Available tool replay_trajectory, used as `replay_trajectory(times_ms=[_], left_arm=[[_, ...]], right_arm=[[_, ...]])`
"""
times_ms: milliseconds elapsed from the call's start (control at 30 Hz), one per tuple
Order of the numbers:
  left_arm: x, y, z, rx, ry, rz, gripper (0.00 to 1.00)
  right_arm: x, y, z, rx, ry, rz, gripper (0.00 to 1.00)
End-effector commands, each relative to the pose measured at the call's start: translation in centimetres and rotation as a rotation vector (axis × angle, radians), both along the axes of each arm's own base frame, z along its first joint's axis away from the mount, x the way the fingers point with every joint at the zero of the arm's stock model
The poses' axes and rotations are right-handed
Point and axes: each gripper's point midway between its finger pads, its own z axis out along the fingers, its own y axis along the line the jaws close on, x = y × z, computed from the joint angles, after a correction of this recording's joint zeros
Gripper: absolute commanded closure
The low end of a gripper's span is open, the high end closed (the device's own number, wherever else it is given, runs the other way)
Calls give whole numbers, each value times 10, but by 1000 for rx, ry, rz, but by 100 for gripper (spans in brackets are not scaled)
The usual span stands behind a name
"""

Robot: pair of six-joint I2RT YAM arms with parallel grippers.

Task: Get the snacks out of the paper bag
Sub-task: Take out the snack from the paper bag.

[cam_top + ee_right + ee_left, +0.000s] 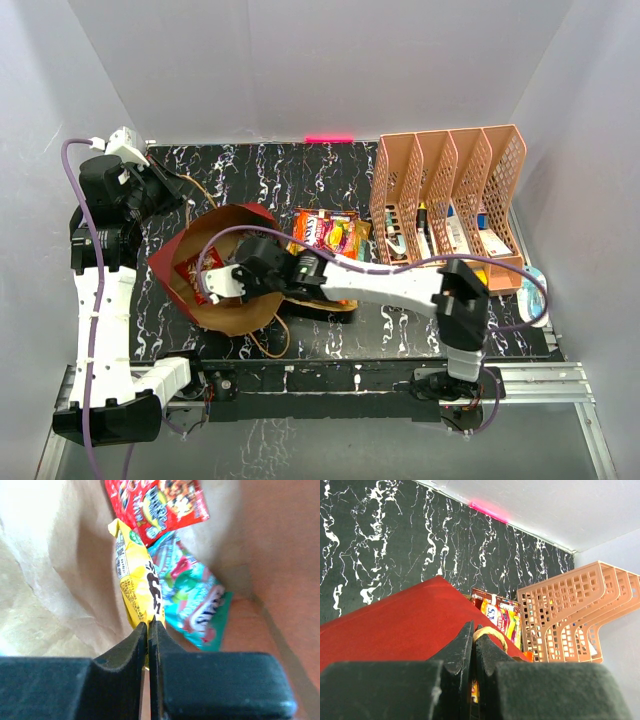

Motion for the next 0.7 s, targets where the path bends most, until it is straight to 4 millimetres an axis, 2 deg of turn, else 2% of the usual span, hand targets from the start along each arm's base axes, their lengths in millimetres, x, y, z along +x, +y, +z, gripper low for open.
replay_trajectory(times_ms=[0,133,367,433,500,667], left_arm=[[-2,0,5,14,-21,-2,100],[-1,1,3,15,-20,2,100],[3,2,-2,19,-5,6,100],[2,2,-3,18,-4,5,100],[2,2,-4,19,-3,5,100],[5,4,-8,27,4,13,100]], right_arm=[[-25,3,93,301,34,64,93],[-50,-19,112,406,85,102,93],[-73,-49,154,568,118,119,93],[-78,-67,168,612,107,110,93],[-78,-86,175,640,83,77,93],[-52,-139,192,675,-62,-94,93]])
